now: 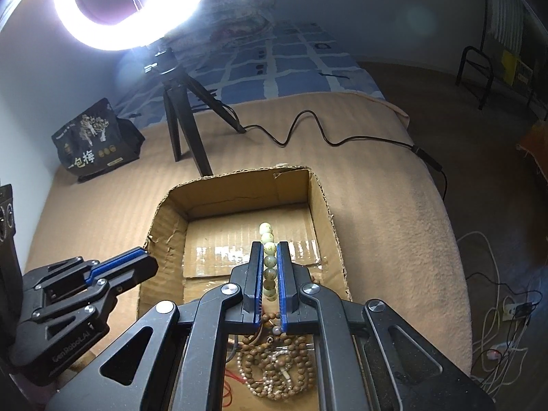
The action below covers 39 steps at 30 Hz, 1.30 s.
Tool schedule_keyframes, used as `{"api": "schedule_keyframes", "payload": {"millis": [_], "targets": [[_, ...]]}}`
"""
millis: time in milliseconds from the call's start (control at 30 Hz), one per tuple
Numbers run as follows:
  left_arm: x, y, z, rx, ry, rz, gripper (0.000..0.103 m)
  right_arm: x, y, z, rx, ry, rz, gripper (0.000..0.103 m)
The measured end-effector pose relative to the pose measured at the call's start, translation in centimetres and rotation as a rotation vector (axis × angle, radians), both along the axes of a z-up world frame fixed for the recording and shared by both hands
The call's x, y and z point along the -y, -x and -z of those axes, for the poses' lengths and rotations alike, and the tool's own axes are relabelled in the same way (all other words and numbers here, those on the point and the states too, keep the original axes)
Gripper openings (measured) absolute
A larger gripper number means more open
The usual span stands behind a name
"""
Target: Organize jewelry
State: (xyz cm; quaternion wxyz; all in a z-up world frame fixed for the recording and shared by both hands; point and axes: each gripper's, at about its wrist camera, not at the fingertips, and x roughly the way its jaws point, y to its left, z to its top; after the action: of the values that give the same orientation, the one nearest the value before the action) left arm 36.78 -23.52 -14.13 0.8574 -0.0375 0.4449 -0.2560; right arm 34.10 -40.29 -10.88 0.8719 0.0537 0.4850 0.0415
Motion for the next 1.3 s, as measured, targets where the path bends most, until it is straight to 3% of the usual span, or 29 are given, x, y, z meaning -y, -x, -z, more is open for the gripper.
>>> {"api": "schedule_keyframes", "payload": {"millis": [100, 167, 200, 233, 300, 833, 1200, 1300], "targets": [[0.4, 0.2, 0.0, 0.011, -0.022, 0.011, 0.007, 0.2, 0.0, -0.1, 0.003, 0.004, 0.008, 0.006], [0.8, 0.2, 0.1, 0.011, -0.045, 0.011, 0.007, 0.3, 0.1, -0.1, 0.004, 0.007, 0.013, 0.013], [0.8, 0.2, 0.2, 0.009, -0.049, 0.010, 0.014, 0.3, 0.1, -0.1, 0.005, 0.007, 0.013, 0.025], [0.8, 0.3, 0.2, 0.010, -0.049, 0.008, 0.030, 0.4, 0.1, -0.2, 0.008, 0.003, 0.011, 0.036], [0.7, 0.5, 0.0, 0.023, -0.047, -0.003, 0.043, 0.4, 0.2, -0.4, 0.015, 0.004, 0.011, 0.043], [-0.9, 1.5, -1.9, 0.043, -0.053, -0.041, 0.043, 0.0, 1.6, -2.1, 0.030, 0.025, 0.021, 0.044], [-2.5, 5.1, -5.6, 0.097, -0.055, -0.062, 0.043, -0.6, 5.2, -5.4, 0.071, 0.019, 0.032, 0.044], [-2.9, 6.6, -7.0, 0.126, -0.060, -0.065, 0.043, -1.0, 6.5, -6.2, 0.083, 0.033, 0.030, 0.052]]}}
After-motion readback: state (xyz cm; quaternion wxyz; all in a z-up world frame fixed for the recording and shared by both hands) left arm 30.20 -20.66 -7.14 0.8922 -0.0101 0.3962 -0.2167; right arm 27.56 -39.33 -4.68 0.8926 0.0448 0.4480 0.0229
